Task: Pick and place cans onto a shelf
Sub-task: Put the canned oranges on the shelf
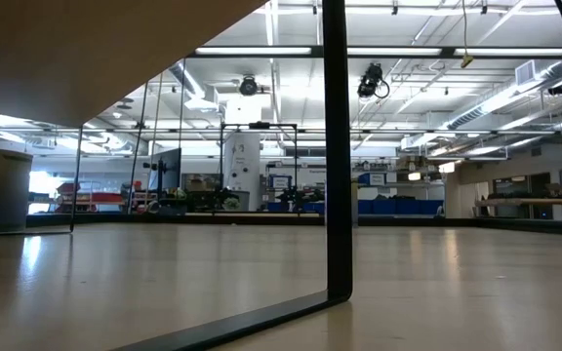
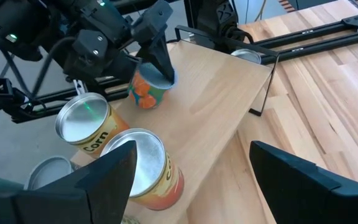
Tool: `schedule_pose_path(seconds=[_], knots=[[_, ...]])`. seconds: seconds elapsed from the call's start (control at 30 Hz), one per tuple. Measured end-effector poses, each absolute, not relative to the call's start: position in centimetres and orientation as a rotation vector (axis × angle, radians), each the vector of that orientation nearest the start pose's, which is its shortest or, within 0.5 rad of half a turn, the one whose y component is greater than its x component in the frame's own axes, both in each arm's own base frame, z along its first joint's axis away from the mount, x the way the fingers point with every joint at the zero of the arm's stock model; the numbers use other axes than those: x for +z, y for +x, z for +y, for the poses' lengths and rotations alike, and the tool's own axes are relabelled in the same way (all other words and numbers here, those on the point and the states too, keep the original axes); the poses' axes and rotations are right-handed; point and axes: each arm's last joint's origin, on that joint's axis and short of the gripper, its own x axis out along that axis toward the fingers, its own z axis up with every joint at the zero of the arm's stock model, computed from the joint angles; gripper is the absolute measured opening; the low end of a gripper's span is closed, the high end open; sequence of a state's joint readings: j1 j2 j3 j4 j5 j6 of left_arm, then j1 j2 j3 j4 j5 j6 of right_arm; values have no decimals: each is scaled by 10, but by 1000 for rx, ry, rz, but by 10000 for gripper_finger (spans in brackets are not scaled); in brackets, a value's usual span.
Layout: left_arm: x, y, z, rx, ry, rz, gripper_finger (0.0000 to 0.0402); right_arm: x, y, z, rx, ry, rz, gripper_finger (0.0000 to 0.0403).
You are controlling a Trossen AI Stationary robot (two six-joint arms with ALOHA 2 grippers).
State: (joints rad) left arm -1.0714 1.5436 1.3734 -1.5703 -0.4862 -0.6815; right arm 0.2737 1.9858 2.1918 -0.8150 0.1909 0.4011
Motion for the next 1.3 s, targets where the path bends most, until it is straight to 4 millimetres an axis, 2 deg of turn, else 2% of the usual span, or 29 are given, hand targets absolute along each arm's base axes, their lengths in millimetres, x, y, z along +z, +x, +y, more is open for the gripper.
schedule_pose_path(seconds=[0.23, 0.8, 1.3], knots=[[303, 133, -214, 3, 620, 1225, 343, 399, 418, 111, -42, 249, 597, 318], [305, 130, -216, -50, 550, 1312, 343, 399, 418, 111, -42, 247, 597, 318], [316, 132, -218, -43, 509, 1266, 343, 399, 419, 111, -41, 241, 597, 318]])
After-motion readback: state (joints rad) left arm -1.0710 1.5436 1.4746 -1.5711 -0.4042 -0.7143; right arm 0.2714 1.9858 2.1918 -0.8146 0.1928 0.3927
